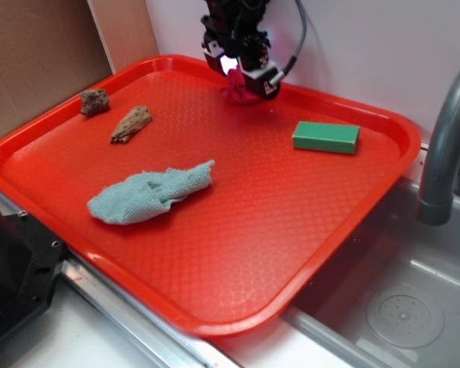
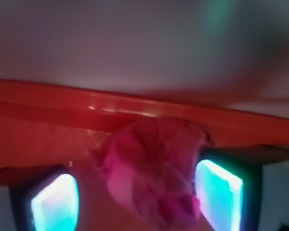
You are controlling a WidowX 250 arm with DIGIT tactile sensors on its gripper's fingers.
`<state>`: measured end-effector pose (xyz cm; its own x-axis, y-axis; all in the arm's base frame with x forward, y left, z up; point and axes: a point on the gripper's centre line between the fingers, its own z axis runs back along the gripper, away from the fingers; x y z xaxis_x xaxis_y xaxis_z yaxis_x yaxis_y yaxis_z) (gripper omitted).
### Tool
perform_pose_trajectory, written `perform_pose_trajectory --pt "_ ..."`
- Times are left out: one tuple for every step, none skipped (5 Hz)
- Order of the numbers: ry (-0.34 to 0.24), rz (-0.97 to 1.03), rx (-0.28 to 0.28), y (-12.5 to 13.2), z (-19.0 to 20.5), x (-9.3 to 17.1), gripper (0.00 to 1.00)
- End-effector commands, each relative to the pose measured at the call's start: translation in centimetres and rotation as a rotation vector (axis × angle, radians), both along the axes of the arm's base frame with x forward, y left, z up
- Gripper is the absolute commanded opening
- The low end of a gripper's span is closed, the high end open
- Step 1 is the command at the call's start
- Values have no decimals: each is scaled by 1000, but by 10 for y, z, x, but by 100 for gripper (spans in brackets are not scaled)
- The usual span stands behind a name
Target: Grab the red paper.
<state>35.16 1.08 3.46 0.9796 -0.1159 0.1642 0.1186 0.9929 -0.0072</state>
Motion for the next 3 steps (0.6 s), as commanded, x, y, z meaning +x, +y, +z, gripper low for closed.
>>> perform_pose_trajectory --pt "-36 -1 50 -1 8 16 0" --pt "-52 0 53 -3 14 8 0" --pt "-61 7 55 -1 19 2 0"
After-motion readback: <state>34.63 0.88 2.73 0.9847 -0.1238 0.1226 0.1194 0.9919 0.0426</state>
